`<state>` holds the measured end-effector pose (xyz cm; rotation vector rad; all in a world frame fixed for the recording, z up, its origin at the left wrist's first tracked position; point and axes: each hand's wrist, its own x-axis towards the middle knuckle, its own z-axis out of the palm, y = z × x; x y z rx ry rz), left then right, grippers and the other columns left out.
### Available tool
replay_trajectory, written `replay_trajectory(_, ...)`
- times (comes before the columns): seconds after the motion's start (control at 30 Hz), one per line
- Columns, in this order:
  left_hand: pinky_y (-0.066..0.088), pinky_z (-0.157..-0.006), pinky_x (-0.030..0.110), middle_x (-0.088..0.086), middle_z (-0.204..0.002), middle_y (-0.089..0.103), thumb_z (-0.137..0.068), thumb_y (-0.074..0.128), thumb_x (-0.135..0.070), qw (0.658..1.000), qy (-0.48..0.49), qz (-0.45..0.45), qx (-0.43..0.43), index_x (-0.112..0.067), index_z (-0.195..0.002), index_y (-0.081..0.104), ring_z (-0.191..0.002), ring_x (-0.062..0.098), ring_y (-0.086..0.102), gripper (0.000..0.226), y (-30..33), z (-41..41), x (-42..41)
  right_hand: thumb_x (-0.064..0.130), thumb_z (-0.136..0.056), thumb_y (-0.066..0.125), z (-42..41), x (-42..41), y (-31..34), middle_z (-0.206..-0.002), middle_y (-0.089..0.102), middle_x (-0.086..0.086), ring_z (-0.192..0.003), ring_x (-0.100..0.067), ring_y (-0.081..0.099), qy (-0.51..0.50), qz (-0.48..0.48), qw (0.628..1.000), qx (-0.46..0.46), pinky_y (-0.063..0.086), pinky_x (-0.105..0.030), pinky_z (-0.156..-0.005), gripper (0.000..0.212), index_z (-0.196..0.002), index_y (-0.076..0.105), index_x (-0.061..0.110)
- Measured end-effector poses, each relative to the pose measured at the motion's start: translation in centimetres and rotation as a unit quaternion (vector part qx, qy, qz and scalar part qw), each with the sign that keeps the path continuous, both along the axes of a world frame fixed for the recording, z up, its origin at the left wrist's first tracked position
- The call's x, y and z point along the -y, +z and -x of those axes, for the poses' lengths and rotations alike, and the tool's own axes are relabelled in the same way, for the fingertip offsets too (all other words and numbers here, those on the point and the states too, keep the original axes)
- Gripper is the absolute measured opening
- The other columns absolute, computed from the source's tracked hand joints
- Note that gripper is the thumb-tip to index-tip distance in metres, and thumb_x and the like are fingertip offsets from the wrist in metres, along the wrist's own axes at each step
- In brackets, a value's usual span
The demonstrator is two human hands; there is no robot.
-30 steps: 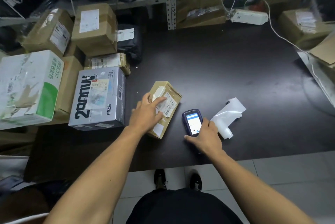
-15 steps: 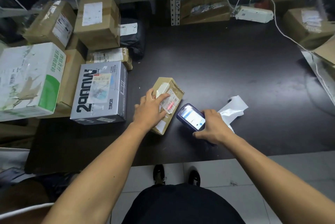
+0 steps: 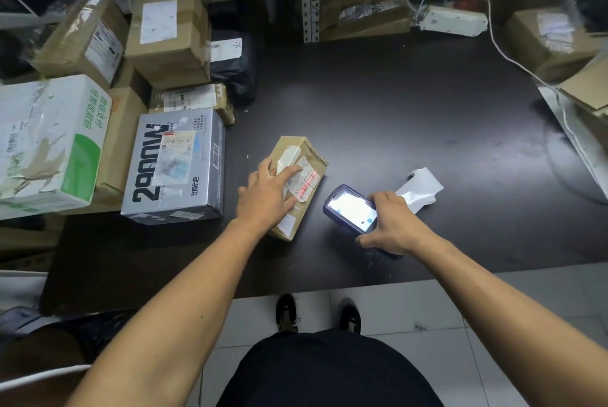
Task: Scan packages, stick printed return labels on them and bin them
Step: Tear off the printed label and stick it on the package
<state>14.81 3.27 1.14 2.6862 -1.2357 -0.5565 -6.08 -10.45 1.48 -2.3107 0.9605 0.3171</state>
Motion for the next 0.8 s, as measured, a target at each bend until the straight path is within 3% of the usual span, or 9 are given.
replay_trajectory(0.4,0.038,-0.104,0.057,0.006,-0.156,0.019,-0.088,0.069,-0.040,1.000,0.004,0.007,0.002,-0.050,-0.140,0.036,-0.136,0.034,0.034,0.061,0.0,0.1,-0.1,0.037,-0.068,0.081,1.3,0.7,0.5,-0.114,0.039,-0.001,-0.105,-0.018,0.034,0.015,0.012,1.000,-0.013,0.035,-0.028,-0.081,0.076,-0.130,0.042,0.014)
replay_trajectory(0.5,0.038,-0.105,0.056,0.005,-0.156,0.020,-0.087,0.071,-0.038,1.000,0.015,0.015,-0.012,-0.050,-0.140,0.038,-0.136,0.034,0.035,0.063,-0.2,-0.1,0.0,0.038,-0.069,0.080,1.1,0.3,-0.1,-0.119,0.041,-0.004,-0.111,-0.022,0.037,-0.008,0.008,1.000,-0.004,0.036,-0.029,-0.083,0.077,-0.132,0.041,0.013)
replay_trajectory(0.6,0.038,-0.105,0.036,0.006,-0.151,0.030,-0.084,0.075,-0.032,0.983,0.107,0.098,-0.113,-0.043,-0.142,0.042,-0.131,0.031,0.044,0.067,-0.7,-0.6,-0.3,0.036,-0.070,0.077,0.4,-1.5,-1.7,-0.120,0.043,-0.007,-0.115,-0.026,0.039,-0.087,-0.005,0.996,0.019,0.037,-0.031,-0.081,0.070,-0.127,0.044,0.011)
replay_trajectory(0.67,0.034,-0.096,0.023,0.006,-0.144,0.040,-0.085,0.076,-0.027,0.953,0.175,0.153,-0.196,-0.038,-0.143,0.044,-0.127,0.025,0.048,0.067,-1.3,-0.2,-1.2,0.035,-0.072,0.076,-0.3,-2.7,-2.8,-0.121,0.043,-0.009,-0.115,-0.028,0.039,-0.147,-0.017,0.988,0.032,0.039,-0.034,-0.083,0.067,-0.125,0.045,0.010)
replay_trajectory(0.8,0.035,-0.092,0.020,-0.002,-0.139,0.049,-0.088,0.075,-0.024,0.914,0.217,0.206,-0.273,-0.034,-0.143,0.042,-0.119,0.014,0.049,0.065,-2.9,1.6,-3.1,0.033,-0.076,0.074,-1.7,-4.0,-4.3,-0.124,0.042,-0.012,-0.118,-0.030,0.038,-0.211,-0.023,0.977,0.028,0.041,-0.038,-0.088,0.063,-0.123,0.043,0.006)
